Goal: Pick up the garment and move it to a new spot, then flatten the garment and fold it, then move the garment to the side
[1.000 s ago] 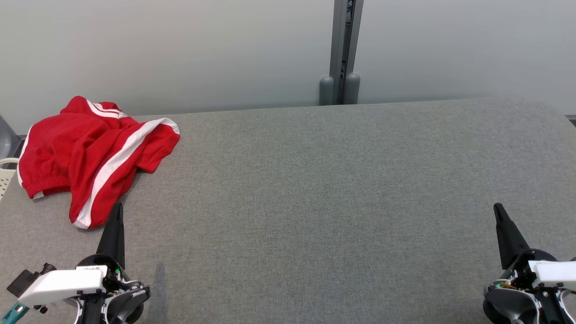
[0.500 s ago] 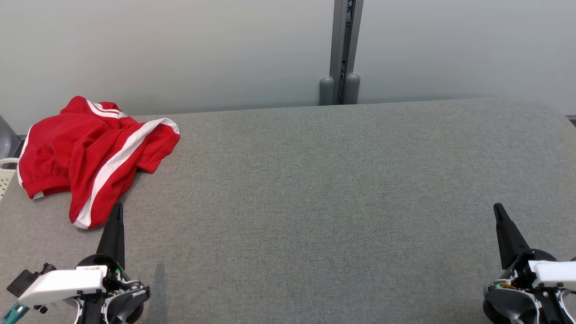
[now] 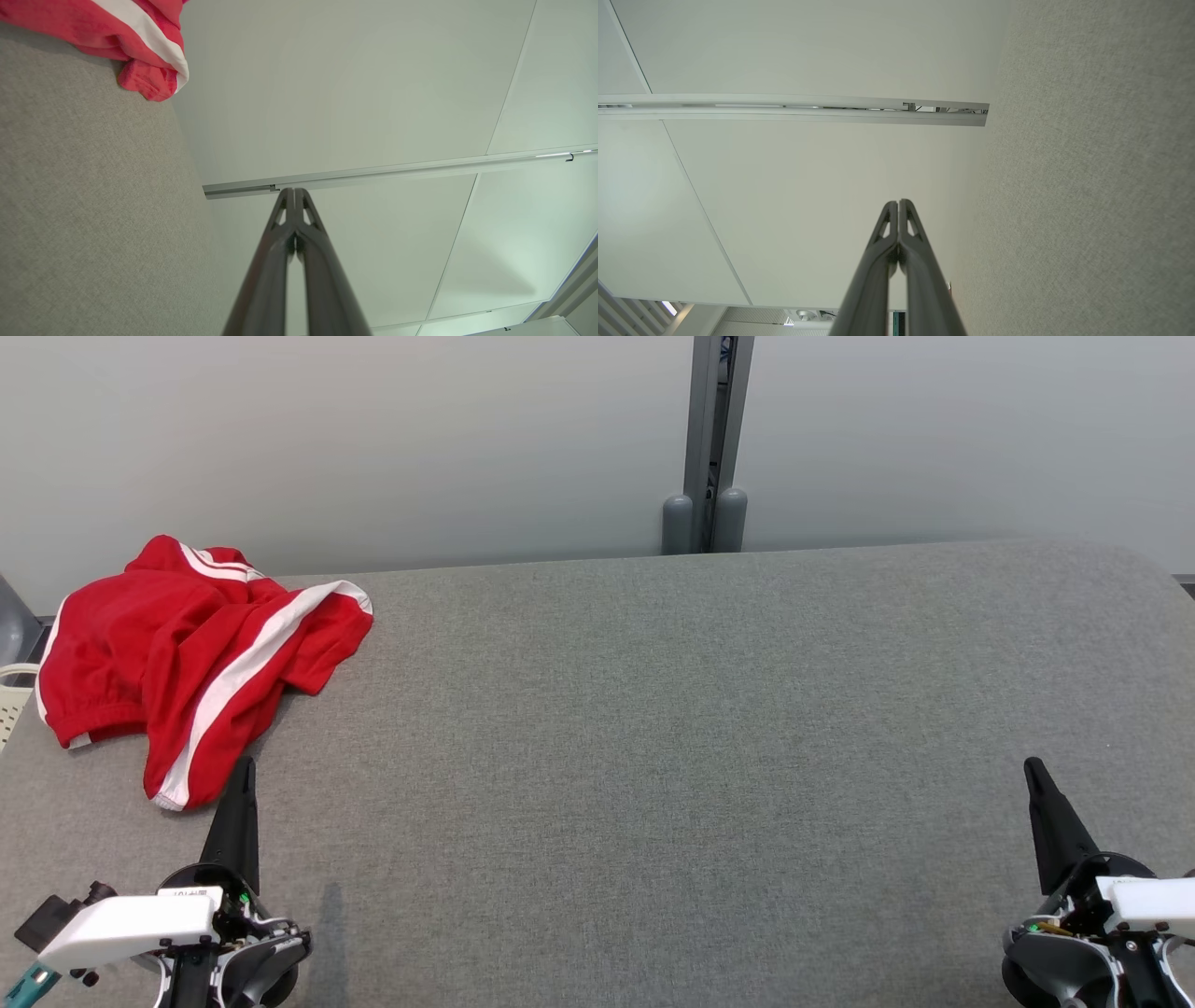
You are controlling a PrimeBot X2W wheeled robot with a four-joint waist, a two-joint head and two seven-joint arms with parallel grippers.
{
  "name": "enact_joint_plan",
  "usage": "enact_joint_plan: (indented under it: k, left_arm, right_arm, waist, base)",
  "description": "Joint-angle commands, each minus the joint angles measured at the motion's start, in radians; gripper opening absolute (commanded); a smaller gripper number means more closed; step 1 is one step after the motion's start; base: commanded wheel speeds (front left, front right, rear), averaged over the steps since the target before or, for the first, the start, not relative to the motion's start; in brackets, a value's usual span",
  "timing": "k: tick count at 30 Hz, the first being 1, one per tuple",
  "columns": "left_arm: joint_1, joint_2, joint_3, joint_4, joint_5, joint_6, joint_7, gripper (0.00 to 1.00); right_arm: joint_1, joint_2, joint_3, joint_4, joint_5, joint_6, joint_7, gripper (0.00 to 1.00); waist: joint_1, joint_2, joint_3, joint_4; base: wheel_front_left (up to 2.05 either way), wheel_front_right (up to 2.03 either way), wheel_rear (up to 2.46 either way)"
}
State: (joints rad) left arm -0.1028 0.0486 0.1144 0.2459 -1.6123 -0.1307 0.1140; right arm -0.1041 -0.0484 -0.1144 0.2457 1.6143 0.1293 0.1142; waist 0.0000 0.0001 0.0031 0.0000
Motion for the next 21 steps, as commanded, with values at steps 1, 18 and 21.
enact_joint_plan:
  k: [1, 18, 21]
  left_arm:
    - [-0.013, 0.003, 0.002, -0.003, -0.001, -0.004, 0.003, 0.00]
    - [-0.013, 0.003, 0.002, -0.003, -0.001, -0.004, 0.003, 0.00]
    - [-0.013, 0.003, 0.002, -0.003, -0.001, -0.004, 0.003, 0.00]
  right_arm:
    - [-0.009, -0.004, 0.000, -0.003, -0.003, 0.003, 0.002, 0.00]
    - [-0.010, -0.004, -0.001, -0.003, -0.003, 0.003, 0.002, 0.00]
    - [-0.010, -0.004, 0.000, -0.003, -0.003, 0.003, 0.002, 0.00]
  waist:
    - [0.0000, -0.0001, 0.000, 0.000]
    - [0.0000, -0.0001, 0.000, 0.000]
    - [0.0000, -0.0001, 0.000, 0.000]
  base:
    - [0.00, 0.00, 0.00]
    - [0.00, 0.00, 0.00]
    - [0.00, 0.00, 0.00]
